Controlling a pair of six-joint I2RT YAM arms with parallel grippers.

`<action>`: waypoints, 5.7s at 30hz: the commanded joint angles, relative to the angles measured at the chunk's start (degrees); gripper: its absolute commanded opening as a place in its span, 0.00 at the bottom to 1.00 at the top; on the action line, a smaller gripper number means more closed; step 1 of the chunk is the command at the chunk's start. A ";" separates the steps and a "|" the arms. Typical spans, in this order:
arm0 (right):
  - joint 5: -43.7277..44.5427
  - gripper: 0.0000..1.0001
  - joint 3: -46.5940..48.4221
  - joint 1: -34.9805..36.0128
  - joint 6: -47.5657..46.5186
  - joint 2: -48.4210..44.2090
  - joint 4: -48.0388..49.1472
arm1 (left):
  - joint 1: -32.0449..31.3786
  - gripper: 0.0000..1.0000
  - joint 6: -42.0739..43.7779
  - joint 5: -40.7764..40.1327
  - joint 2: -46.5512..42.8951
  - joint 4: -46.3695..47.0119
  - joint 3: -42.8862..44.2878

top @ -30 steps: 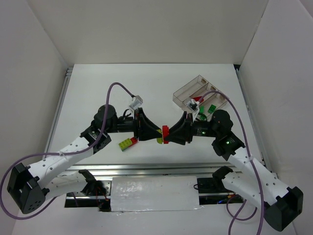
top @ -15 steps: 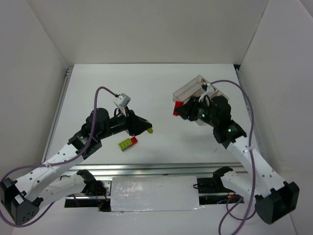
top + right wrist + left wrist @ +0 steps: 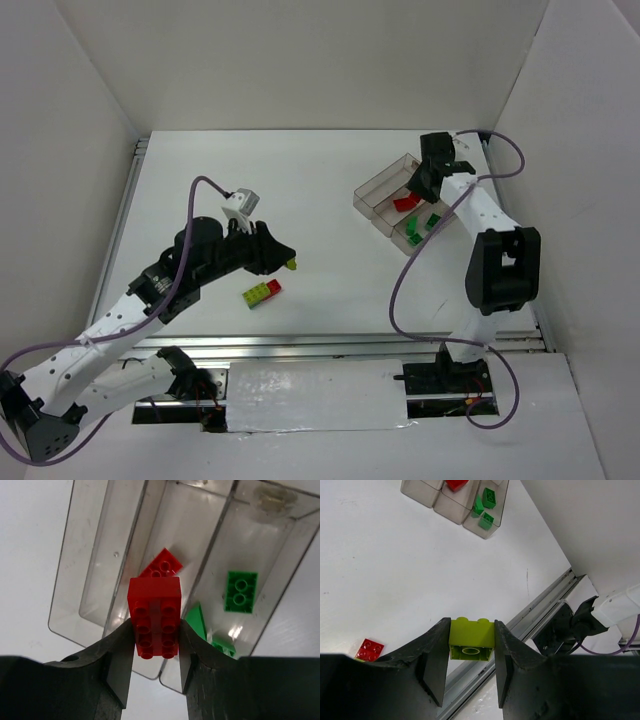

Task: Sort the legos into containers by color

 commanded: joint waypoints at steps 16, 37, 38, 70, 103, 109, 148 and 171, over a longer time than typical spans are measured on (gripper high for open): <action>-2.34 1.00 11.54 -0.62 -2.15 9.34 -2.09 | 0.20 0.00 3.28 -0.41 -2.65 -0.61 1.84; -16.74 1.00 -23.98 0.88 -2.33 -54.31 -6.83 | 0.90 0.00 11.27 -6.75 76.69 13.29 67.09; -17.98 1.00 -24.06 0.88 -2.50 -54.92 -7.18 | 0.90 0.02 11.71 -6.75 80.03 11.11 71.23; -30.21 1.00 -31.89 4.48 -4.44 -56.42 -0.51 | 0.55 0.99 18.30 -28.03 40.98 -5.95 32.06; -28.19 1.00 -34.44 20.39 -3.03 -58.44 3.54 | -0.51 0.88 -1.47 -24.59 21.96 -12.47 -9.41; -28.28 1.00 -34.09 20.30 -3.03 -58.00 3.45 | -0.59 0.74 -1.12 -24.06 23.19 -11.15 -10.03; -77.66 0.95 -44.98 8.87 0.29 -54.23 44.30 | -2.35 0.00 -4.63 39.92 7.37 29.01 -6.16; -75.22 0.92 -50.78 11.51 6.63 -58.26 54.25 | -2.35 0.00 -7.00 36.76 11.16 32.09 -5.81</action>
